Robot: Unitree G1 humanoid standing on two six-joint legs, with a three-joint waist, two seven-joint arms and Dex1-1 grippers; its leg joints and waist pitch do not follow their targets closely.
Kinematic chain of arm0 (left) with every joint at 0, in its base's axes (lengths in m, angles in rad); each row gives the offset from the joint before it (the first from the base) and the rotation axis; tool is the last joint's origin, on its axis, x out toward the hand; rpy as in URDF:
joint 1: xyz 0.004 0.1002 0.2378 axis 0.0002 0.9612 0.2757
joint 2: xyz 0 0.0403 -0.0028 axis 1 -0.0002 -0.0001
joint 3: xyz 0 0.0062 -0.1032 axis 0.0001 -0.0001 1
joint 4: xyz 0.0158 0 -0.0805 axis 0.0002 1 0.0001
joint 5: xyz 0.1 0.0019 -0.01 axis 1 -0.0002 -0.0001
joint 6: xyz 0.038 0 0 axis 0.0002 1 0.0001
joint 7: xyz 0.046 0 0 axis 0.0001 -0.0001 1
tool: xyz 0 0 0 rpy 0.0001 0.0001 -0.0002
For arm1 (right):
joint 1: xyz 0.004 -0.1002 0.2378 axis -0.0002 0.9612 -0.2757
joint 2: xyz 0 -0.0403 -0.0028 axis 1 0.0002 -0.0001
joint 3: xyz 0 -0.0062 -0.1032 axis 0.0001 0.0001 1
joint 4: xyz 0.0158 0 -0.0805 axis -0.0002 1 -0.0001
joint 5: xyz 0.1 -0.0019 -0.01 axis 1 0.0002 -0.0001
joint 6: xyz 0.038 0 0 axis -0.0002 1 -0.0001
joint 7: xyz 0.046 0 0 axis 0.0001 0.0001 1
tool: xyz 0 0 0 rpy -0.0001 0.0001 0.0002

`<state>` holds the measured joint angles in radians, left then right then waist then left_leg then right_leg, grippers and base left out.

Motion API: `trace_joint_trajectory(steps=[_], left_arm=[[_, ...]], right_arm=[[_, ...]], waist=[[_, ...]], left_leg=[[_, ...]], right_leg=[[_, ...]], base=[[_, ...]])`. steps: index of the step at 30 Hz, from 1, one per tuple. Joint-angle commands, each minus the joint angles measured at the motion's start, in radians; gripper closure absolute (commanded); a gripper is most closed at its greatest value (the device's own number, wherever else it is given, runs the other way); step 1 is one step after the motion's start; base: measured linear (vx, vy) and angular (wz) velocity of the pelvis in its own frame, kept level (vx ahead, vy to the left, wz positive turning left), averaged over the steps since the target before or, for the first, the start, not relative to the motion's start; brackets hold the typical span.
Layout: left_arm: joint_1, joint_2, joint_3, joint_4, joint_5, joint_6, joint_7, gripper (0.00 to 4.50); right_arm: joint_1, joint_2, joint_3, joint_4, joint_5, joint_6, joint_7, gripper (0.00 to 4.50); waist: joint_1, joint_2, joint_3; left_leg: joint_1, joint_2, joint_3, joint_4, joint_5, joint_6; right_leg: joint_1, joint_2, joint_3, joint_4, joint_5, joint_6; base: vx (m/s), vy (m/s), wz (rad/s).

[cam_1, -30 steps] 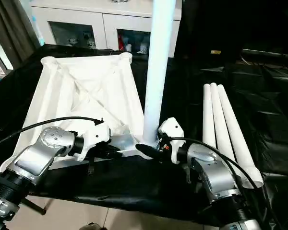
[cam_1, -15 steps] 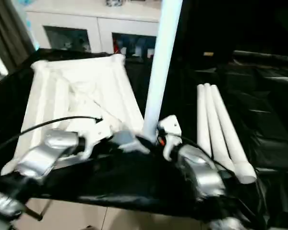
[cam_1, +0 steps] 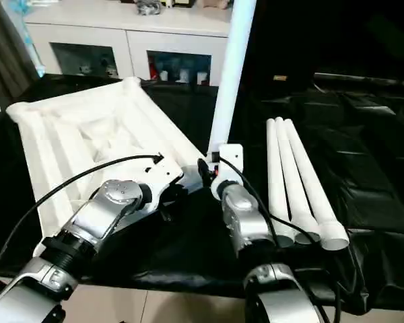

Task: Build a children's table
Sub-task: Rotate leg to tighten

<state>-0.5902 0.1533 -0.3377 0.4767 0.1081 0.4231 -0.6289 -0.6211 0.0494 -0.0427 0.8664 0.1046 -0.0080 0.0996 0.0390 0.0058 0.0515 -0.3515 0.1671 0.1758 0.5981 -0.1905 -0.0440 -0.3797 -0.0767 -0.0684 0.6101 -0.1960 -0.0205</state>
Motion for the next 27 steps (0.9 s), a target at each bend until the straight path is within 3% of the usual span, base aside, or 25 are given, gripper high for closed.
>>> trace_joint_trajectory(steps=[1,3,4,8,12,14,17,18,19,20,22,23,27], left_arm=[[-0.007,-0.012,0.001,-0.017,-0.005,-0.034,0.016,4.50],[-0.005,-0.005,0.005,-0.019,-0.006,-0.035,0.014,4.50],[-0.004,0.000,0.007,-0.020,-0.008,-0.042,0.010,4.50],[0.005,0.020,0.007,-0.030,-0.016,-0.073,-0.019,4.50],[0.025,0.067,0.012,-0.040,-0.023,-0.122,-0.082,4.50],[0.028,0.073,0.013,-0.043,-0.025,-0.132,-0.093,4.50],[0.043,0.111,0.013,-0.065,-0.041,-0.151,-0.156,4.50],[0.057,0.156,0.013,-0.086,-0.069,-0.183,-0.236,4.50],[0.057,0.156,0.013,-0.086,-0.069,-0.183,-0.236,4.50],[0.057,0.156,0.013,-0.086,-0.069,-0.183,-0.236,4.50],[0.074,0.191,0.011,-0.109,-0.096,-0.233,-0.319,4.50],[0.091,0.223,0.002,-0.143,-0.121,-0.243,-0.400,4.50],[0.108,0.266,-0.011,-0.182,-0.144,-0.238,-0.487,4.50]], right_arm=[[0.012,0.043,-0.010,0.096,0.031,0.017,0.034,1.74],[0.010,0.050,-0.022,0.093,0.052,0.009,0.059,1.74],[0.011,0.053,-0.026,0.083,0.065,0.007,0.085,1.18],[0.007,0.053,-0.027,0.065,0.077,-0.011,0.135,0.94],[0.011,0.021,-0.027,-0.020,0.099,0.006,0.220,0.63],[0.014,0.015,-0.023,-0.032,0.098,0.008,0.233,0.41],[0.065,-0.039,0.020,-0.172,0.114,0.065,0.365,0.22],[0.139,-0.129,0.091,-0.333,0.125,0.136,0.519,0.22],[0.139,-0.129,0.091,-0.333,0.125,0.136,0.519,0.22],[0.139,-0.129,0.091,-0.333,0.125,0.136,0.519,0.22],[0.185,-0.190,0.125,-0.420,0.136,0.184,0.615,0.22],[0.214,-0.236,0.156,-0.468,0.136,0.212,0.688,0.22],[0.256,-0.305,0.205,-0.529,0.117,0.240,0.773,0.22]], waist=[[0.002,0.005,-0.052],[0.002,0.007,-0.051],[0.001,0.007,-0.051],[-0.001,0.006,-0.051],[0.000,0.010,-0.052],[0.002,0.010,-0.055],[0.009,0.009,-0.062],[0.019,0.007,-0.067],[0.025,0.010,-0.076],[0.024,0.008,-0.074],[0.029,0.007,-0.074],[0.031,0.007,-0.068],[0.032,0.012,-0.060]], left_leg=[[0.003,0.056,-0.031,-0.088,-0.350,-0.012],[0.003,0.057,-0.031,-0.088,-0.350,-0.010],[0.003,0.057,-0.030,-0.089,-0.355,-0.009],[0.001,0.058,-0.032,-0.091,-0.363,-0.002],[-0.003,0.056,-0.029,-0.090,-0.319,0.013],[-0.005,0.059,-0.028,-0.090,-0.279,0.019],[-0.010,0.060,-0.023,-0.084,-0.186,0.047],[-0.012,0.059,-0.023,-0.078,-0.128,0.067],[-0.013,0.061,-0.022,-0.069,-0.060,0.099],[-0.016,0.060,-0.020,-0.068,-0.043,0.112],[-0.017,0.058,-0.019,-0.065,-0.045,0.132],[-0.016,0.061,-0.019,-0.069,-0.082,0.125],[-0.010,0.067,-0.018,-0.078,-0.162,0.076]], right_leg=[[0.023,-0.081,0.050,-0.094,-0.356,-0.171],[0.023,-0.081,0.051,-0.094,-0.350,-0.175],[0.023,-0.080,0.051,-0.095,-0.353,-0.175],[0.025,-0.082,0.052,-0.095,-0.363,-0.175],[0.028,-0.082,0.053,-0.097,-0.355,-0.178],[0.030,-0.081,0.055,-0.091,-0.306,-0.190],[0.037,-0.076,0.054,-0.073,-0.151,-0.223],[0.043,-0.073,0.052,-0.066,-0.066,-0.223],[0.043,-0.073,0.053,-0.048,0.056,-0.237],[0.040,-0.071,0.052,-0.046,0.090,-0.248],[0.041,-0.075,0.051,-0.046,0.097,-0.260],[0.039,-0.077,0.049,-0.054,0.031,-0.259],[0.032,-0.075,0.051,-0.067,-0.112,-0.246]], base=[[0.000,0.000,0.00],[0.000,0.000,0.00],[0.000,0.000,0.00],[0.000,0.000,0.00],[0.000,0.000,0.00],[0.000,0.000,0.00],[0.000,0.000,0.00],[0.000,0.000,0.00],[0.000,0.000,0.00],[0.000,0.000,0.00],[0.000,0.000,0.00],[0.000,0.000,0.00],[0.000,0.000,0.00]])
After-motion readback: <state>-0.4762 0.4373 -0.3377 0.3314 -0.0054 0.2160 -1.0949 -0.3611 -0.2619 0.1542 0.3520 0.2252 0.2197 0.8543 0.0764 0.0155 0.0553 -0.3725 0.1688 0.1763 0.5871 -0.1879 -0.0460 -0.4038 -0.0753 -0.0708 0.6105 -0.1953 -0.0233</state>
